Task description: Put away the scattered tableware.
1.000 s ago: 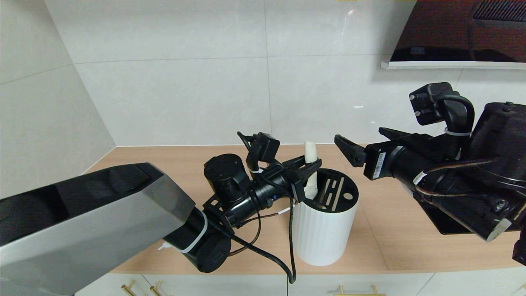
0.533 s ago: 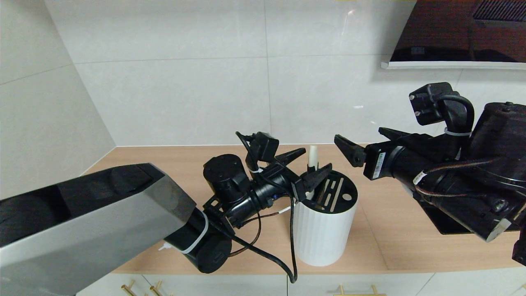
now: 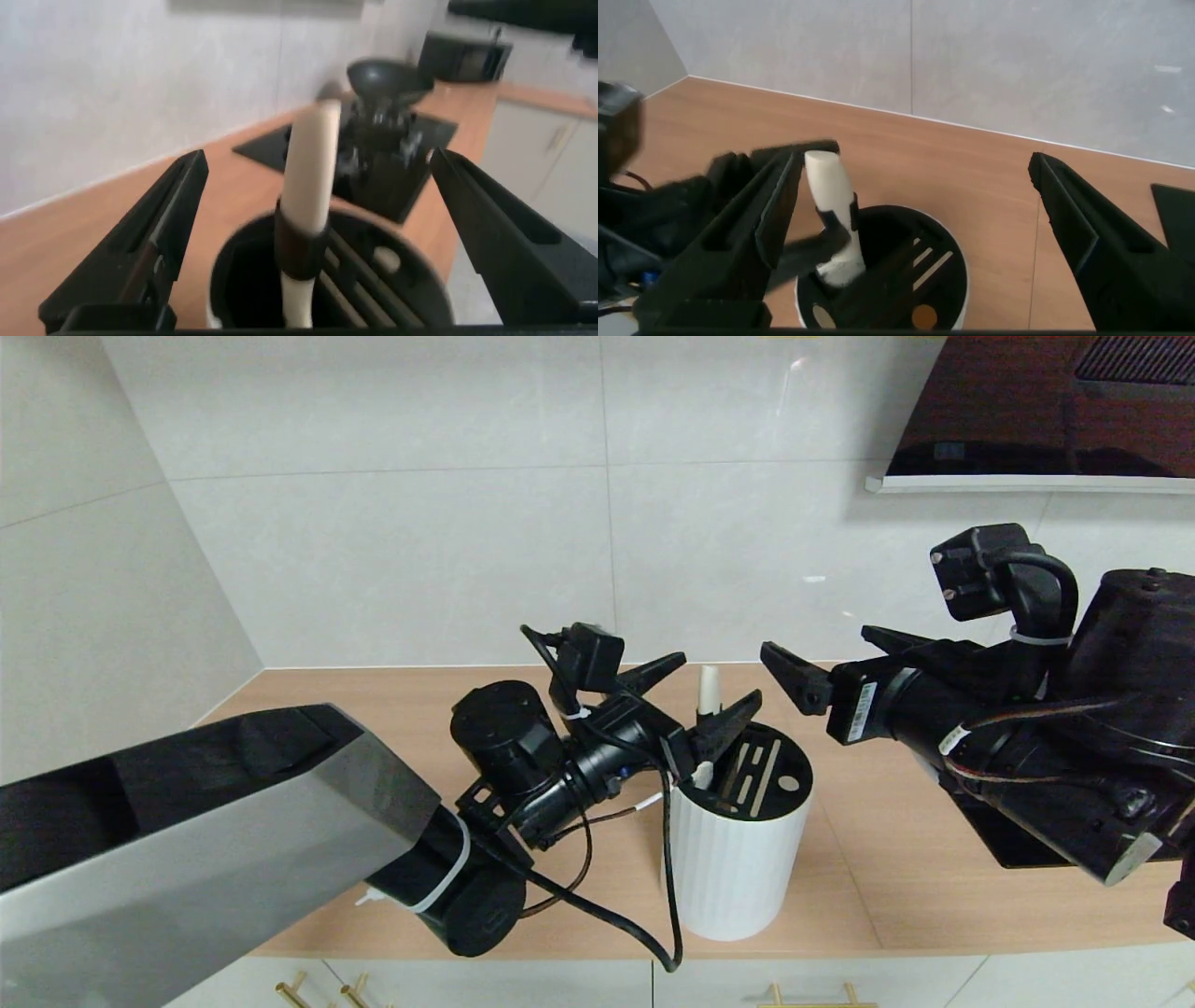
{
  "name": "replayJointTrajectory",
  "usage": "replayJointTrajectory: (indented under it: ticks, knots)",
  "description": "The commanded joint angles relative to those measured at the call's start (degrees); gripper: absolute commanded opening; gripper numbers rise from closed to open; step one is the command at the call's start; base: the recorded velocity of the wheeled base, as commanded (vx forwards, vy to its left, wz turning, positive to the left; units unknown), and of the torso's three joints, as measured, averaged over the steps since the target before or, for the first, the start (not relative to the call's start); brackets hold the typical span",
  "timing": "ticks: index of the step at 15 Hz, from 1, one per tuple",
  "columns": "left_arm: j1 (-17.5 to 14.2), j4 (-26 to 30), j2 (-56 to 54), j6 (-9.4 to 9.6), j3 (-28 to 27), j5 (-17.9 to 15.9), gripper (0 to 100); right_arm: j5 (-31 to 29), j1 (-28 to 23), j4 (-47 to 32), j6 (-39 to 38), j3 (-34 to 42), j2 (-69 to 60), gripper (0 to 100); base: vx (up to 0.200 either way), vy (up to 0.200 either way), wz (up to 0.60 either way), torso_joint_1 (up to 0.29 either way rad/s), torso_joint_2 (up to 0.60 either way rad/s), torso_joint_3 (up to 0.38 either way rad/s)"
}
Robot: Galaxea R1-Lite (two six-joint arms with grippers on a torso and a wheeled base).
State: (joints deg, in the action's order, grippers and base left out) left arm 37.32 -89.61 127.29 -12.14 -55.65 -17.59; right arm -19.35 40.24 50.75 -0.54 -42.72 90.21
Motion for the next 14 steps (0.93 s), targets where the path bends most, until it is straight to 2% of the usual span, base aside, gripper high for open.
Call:
replayJointTrajectory:
  ticks: [1,2,4,5,6,7,9,10,11,12,13,14]
  knots:
    - [-0.1,-0.4,-6.3,-1.66,0.4,0.5,100,0.0,0.0,0.1,0.0,-0.1,-0.6,100,0.0,0.0,0.0,0.0,0.0,0.0]
    - [-0.2,-0.4,-8.6,-2.27,0.9,1.2,100,0.0,0.0,0.1,0.0,-0.1,-0.8,100,0.0,0.0,0.0,0.0,0.0,0.0]
    - [-2.9,-0.4,-17.8,-2.71,6.3,5.5,100,0.0,-0.1,0.1,0.1,0.5,-2.6,100,0.0,0.0,0.0,0.0,0.0,0.0]
    - [-5.2,-0.4,-22.0,-2.62,9.2,5.5,100,0.0,-0.1,0.1,0.5,1.1,-3.8,100,0.0,0.0,0.0,0.0,0.0,0.0]
    - [-6.3,-0.4,-24.3,-2.62,11.0,5.5,100,-0.1,-0.1,0.1,0.6,1.7,-4.6,100,0.0,0.0,0.0,0.0,0.0,0.0]
    - [-9.2,1.4,-31.0,-2.62,15.7,5.5,100,0.0,-0.4,0.1,0.7,3.9,-7.9,100,0.0,0.0,0.0,0.0,0.0,0.0]
    - [-12.0,7.0,-39.8,-3.06,23.7,6.0,100,-0.4,-1.9,0.1,0.6,8.6,-13.0,100,0.0,0.0,0.0,0.0,0.0,0.0]
    - [-13.2,7.7,-41.9,-3.5,26.4,6.1,100,-0.5,-2.8,0.1,0.7,10.7,-15.2,100,0.0,0.0,0.0,0.0,0.0,0.0]
    - [-17.3,8.0,-47.0,-4.38,32.8,6.0,100,-0.3,-5.6,0.1,0.8,16.6,-22.6,100,0.0,0.0,0.0,0.0,0.0,0.0]
    - [-20.4,8.0,-49.5,-5.08,35.7,5.9,100,0.1,-7.5,-0.3,0.8,19.2,-27.0,100,0.0,0.0,0.0,0.0,0.0,0.0]
    - [-24.8,8.1,-53.2,-5.96,39.0,5.7,100,1.0,-10.9,-0.4,0.8,23.0,-33.7,100,0.0,0.0,0.0,0.0,0.0,0.0]
    - [-26.8,8.1,-56.1,-6.14,41.1,5.7,100,2.4,-13.1,-1.4,0.8,24.5,-38.5,100,0.0,0.0,0.0,0.0,0.0,0.0]
